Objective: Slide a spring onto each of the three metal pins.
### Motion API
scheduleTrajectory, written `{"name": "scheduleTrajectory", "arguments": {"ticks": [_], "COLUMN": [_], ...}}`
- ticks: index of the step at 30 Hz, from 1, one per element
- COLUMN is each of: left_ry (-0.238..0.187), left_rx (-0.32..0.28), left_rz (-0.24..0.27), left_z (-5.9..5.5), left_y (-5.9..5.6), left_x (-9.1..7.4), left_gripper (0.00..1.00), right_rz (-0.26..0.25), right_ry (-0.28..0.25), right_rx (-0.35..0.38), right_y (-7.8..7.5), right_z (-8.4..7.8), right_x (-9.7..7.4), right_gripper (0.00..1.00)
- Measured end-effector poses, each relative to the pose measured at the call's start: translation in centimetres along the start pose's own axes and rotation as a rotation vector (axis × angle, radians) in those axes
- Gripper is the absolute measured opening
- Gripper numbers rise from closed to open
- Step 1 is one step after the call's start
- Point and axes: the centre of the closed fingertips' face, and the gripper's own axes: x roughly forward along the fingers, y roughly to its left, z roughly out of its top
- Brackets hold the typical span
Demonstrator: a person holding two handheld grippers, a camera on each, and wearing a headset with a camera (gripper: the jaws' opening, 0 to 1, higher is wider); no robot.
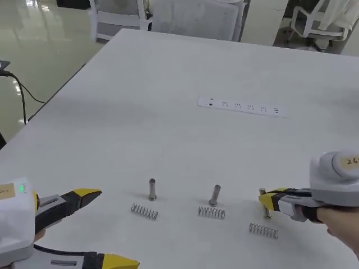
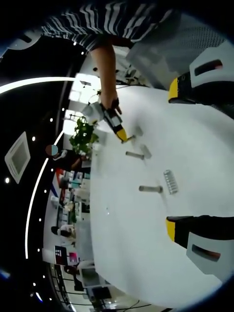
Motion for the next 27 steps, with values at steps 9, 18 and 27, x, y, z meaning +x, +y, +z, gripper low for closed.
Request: {"name": "scheduleTrajectory", "arguments": {"ticks": [9,18,27], "left_ry": [0.003,0.005,0.004], "left_rx": [0.001,0.0,-0.003], "left_rz": [-0.005,-0.01,-0.008], "left_z": [-0.1,0.0,0.0], "left_y": [-0.2,-0.4,-0.2], "left_x": [0.1,0.3,0.1], "left_gripper": [0.92,0.92,0.92], "right_rz": [0.0,-0.017,-0.028], "right_ry": [-0.023,-0.035,-0.03], "right_rx": [-0.018,-0.065,-0.112], "right_y": [0.4,0.2,0.1], "right_z": [0.2,-0.2,-0.6], "right_x": [-0.6,-1.1,-1.4], "right_gripper": [0.05,0.05,0.05]}}
